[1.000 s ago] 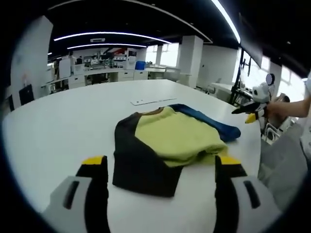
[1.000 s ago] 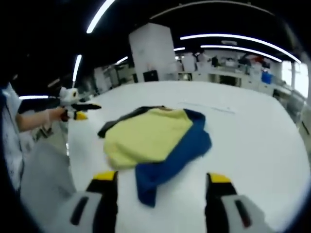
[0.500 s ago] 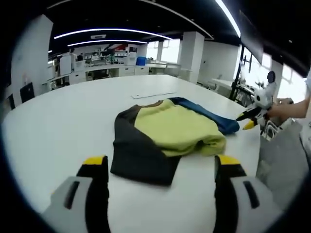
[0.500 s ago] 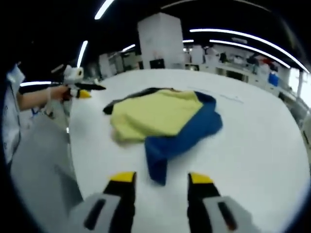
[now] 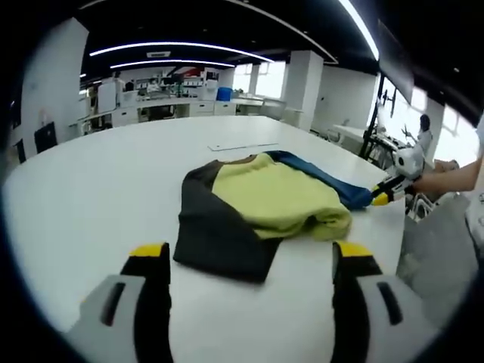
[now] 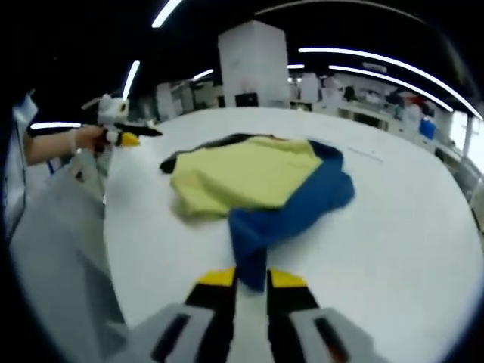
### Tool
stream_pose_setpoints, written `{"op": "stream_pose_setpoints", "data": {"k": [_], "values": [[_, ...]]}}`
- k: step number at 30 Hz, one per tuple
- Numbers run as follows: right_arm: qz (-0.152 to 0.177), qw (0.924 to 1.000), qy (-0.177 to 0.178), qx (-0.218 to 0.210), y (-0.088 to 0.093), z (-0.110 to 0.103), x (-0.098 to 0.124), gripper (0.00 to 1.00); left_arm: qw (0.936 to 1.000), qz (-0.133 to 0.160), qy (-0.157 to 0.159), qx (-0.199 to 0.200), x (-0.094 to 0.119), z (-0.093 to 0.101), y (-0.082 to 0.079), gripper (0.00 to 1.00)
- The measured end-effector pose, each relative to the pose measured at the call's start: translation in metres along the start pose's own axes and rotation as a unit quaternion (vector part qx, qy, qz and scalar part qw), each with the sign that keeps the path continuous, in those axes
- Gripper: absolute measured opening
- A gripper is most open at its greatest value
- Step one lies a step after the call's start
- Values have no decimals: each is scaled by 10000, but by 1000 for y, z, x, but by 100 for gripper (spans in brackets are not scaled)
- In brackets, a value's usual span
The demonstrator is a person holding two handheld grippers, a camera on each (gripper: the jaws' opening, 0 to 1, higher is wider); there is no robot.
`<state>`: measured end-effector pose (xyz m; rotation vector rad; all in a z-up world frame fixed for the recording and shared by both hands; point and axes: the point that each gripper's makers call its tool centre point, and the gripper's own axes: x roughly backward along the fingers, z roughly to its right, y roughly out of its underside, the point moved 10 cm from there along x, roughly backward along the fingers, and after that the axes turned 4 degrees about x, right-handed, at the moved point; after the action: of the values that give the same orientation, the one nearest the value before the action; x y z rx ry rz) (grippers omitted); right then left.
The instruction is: Fold the garment on the visible template until the final outline fits inside the template.
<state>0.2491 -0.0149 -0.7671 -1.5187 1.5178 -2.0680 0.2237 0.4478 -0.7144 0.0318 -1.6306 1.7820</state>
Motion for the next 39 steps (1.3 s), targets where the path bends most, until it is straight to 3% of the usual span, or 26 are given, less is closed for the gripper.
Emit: {"op": "stream_pose_setpoints", "data": {"k": [5, 13, 21, 33, 39], "values": [[38, 9998, -59, -175, -1, 0, -2, 0, 10000, 8, 0, 25, 0, 2, 1, 85], [176, 9983, -31, -558, -11, 0, 11, 0, 10000, -11, 16, 41, 0, 1, 2, 84], [370, 9952, 190, -891, -19, 22, 38, 0, 10000, -16, 55, 40, -5, 3, 2, 84], [-8, 9912, 539, -1205, -1, 53, 66, 0, 9999, -27, 103, 17, -9, 4, 0, 83], [-207, 9878, 756, -1348, 6, 82, 77, 0, 9999, -56, 92, 34, -10, 4, 0, 83]]}}
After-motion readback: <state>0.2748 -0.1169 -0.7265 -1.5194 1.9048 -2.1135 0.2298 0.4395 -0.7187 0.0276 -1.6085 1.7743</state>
